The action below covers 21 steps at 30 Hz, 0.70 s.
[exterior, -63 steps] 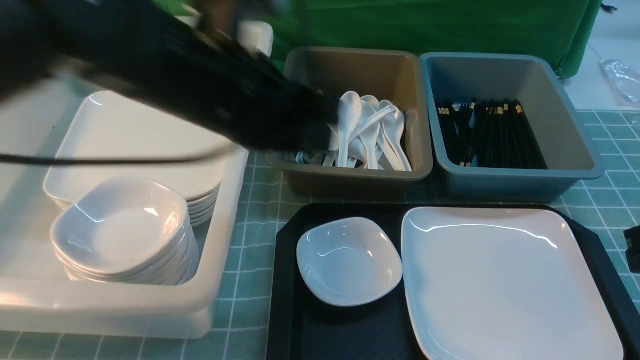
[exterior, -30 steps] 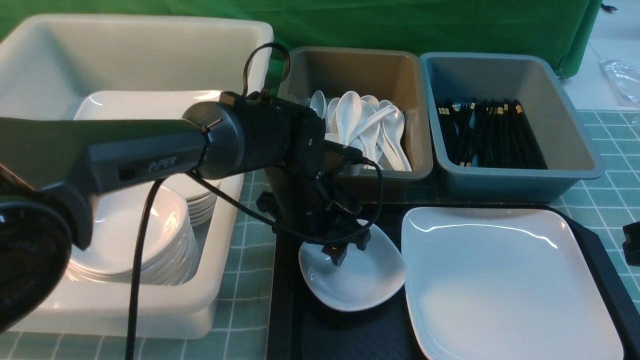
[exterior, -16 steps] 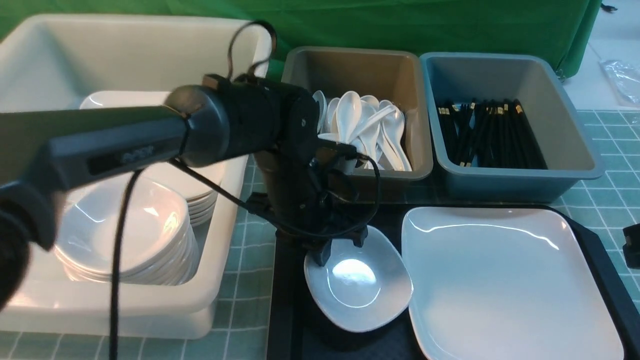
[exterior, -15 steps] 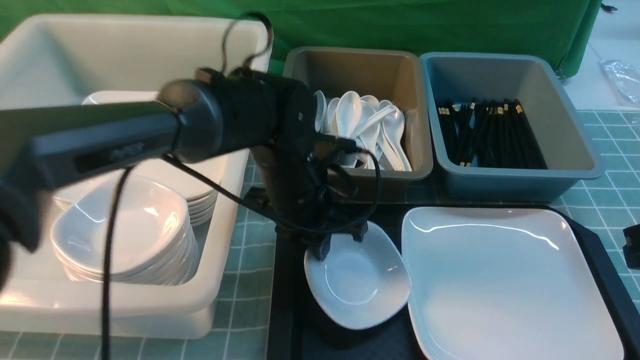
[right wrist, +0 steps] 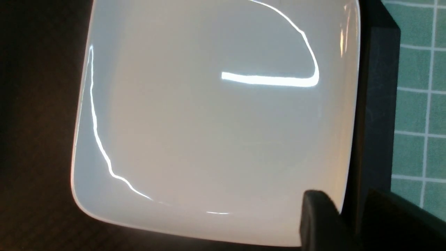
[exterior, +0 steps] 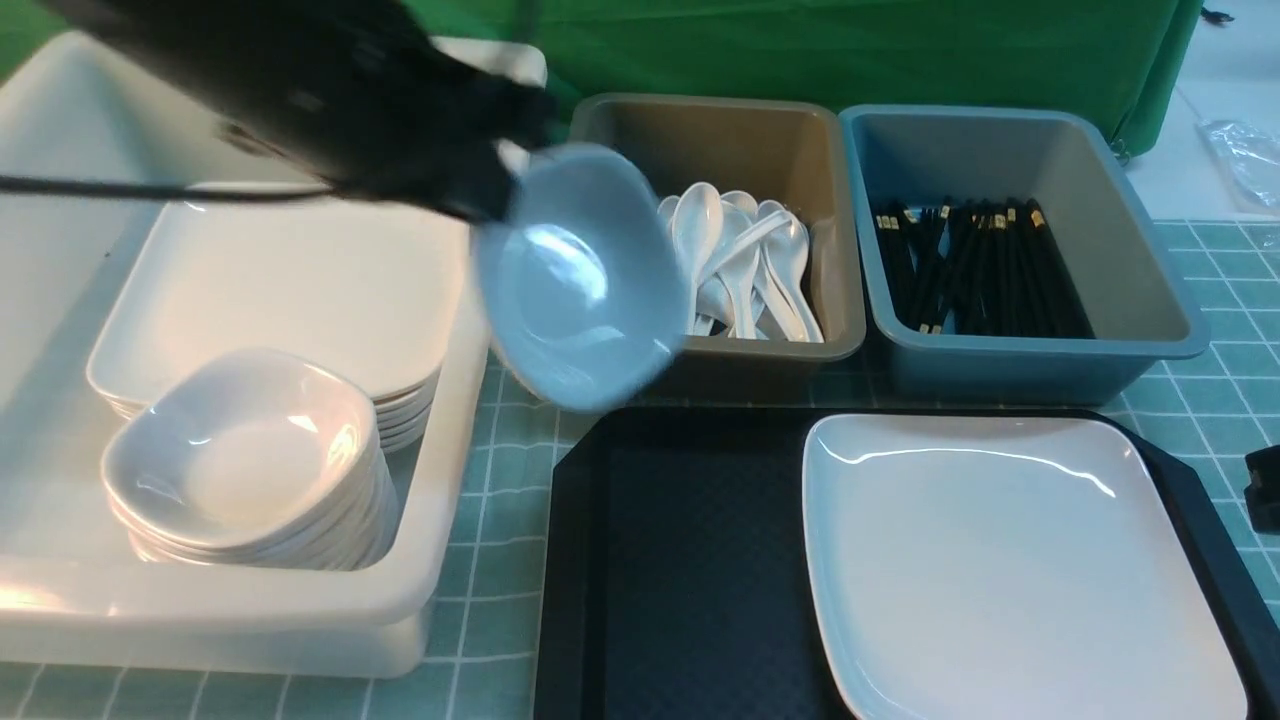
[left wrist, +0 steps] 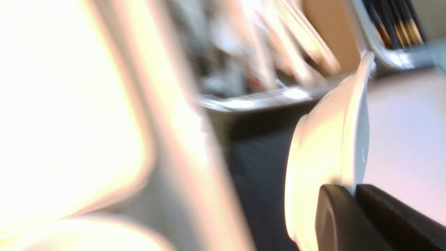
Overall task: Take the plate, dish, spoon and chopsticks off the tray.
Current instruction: Use the left arm to put the small plate into the large storage box on the left
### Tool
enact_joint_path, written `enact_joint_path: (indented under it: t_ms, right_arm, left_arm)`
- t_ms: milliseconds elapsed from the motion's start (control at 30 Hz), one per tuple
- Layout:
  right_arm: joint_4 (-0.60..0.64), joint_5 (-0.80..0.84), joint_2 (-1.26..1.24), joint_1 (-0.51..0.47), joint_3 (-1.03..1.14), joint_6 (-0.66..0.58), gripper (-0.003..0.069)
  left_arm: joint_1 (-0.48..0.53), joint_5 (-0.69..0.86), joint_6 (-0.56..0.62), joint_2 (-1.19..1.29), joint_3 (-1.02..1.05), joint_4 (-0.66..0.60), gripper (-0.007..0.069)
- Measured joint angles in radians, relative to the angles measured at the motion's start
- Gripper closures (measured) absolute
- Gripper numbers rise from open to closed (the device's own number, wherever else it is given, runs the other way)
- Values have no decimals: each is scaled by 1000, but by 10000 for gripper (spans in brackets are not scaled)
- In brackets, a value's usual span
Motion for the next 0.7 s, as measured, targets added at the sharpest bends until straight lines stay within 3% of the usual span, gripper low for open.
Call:
enact_joint_path:
  t_ms: [200,367,533,700]
  right_arm:
    - [0,-8,0,0,0,-3,444]
    - [0,-31,0,0,0,-7,444]
    - [1,-39,0,0,0,-7,444]
    - [1,-39,0,0,0,-8,444]
  left_arm:
    - [295,0,26,-161,184,-59,603]
    - [441,-51,117,-213,397,-173,604]
    - [496,-120,135,-209,528,-186,599]
    - [497,-148,129,-208,544,-79,559]
